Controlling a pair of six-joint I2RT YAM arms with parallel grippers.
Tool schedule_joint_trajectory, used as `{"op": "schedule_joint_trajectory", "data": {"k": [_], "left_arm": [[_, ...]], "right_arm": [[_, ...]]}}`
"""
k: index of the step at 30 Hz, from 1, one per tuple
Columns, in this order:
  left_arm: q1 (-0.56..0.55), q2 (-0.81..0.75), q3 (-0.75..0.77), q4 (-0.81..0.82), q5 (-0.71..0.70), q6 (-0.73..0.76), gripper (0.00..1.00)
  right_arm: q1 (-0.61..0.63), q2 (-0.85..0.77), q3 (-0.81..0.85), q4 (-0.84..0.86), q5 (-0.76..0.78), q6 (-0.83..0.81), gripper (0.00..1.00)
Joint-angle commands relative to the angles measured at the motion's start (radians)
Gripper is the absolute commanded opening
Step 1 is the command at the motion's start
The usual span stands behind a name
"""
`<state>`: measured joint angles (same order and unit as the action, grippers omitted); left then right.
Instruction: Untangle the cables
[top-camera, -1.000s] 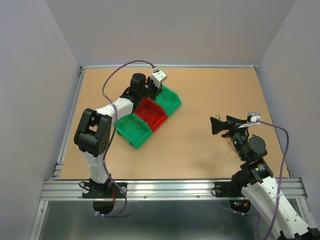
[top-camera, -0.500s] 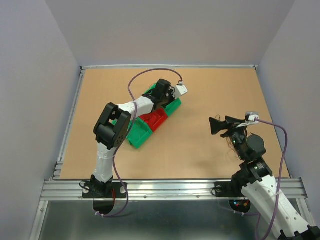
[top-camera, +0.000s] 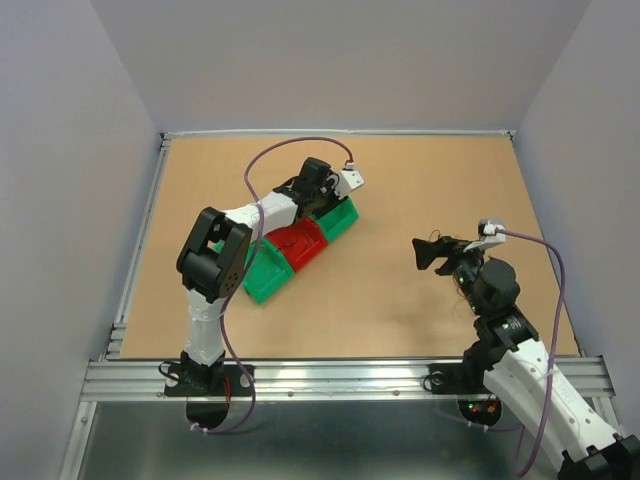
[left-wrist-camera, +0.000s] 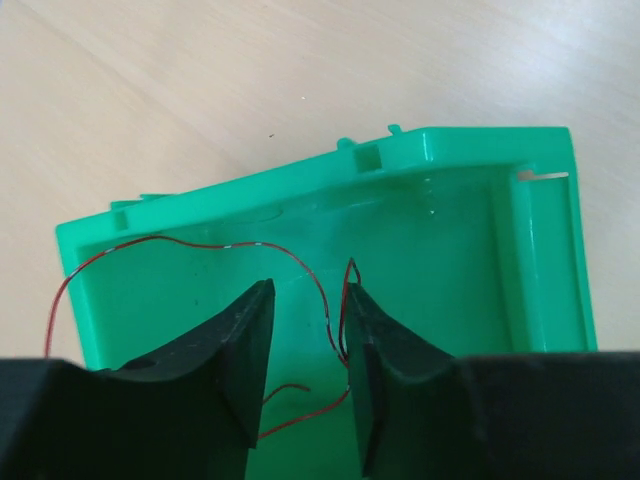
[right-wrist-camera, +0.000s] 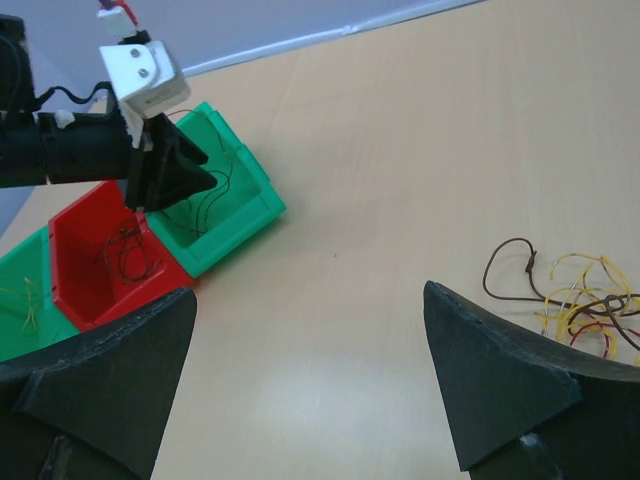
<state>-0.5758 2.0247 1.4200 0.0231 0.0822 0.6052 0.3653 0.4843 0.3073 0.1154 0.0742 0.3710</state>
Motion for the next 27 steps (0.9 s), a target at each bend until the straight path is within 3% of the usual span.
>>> {"op": "schedule_joint_trajectory", "data": {"k": [1, 6, 9, 18, 25, 27], "left_arm": [[0.002, -0.161, -0.029, 0.06, 0.065, -0.038, 0.48], [0.002, -0.224, -0.053, 0.057, 0.097, -0.062, 0.55], [0.002, -0.273, -0.079, 0.055, 0.076, -0.061, 0.67], [0.016, -0.245, -0.055, 0.057, -0.071, -0.071, 0.68], [0.059, -0.265, -0.071, 0.08, 0.034, -0.116, 0.71], [0.06, -0.325, -0.152, 0.197, -0.004, -0.165, 0.9]], "right_arm": [[-0.003, -0.003, 0.061, 0.015, 0.025, 0.02, 1.0], [-0.003, 0.048, 0.078, 0.006, 0.033, 0.029, 1.0], [-0.003, 0.077, 0.085, 0.007, 0.032, 0.031, 0.99], [-0.003, 0.059, 0.076, 0.007, 0.032, 0.029, 0.99], [-0.003, 0.105, 0.104, -0.069, 0.114, 0.066, 0.99], [-0.003, 0.15, 0.147, -0.129, 0.214, 0.103, 0.99]]}}
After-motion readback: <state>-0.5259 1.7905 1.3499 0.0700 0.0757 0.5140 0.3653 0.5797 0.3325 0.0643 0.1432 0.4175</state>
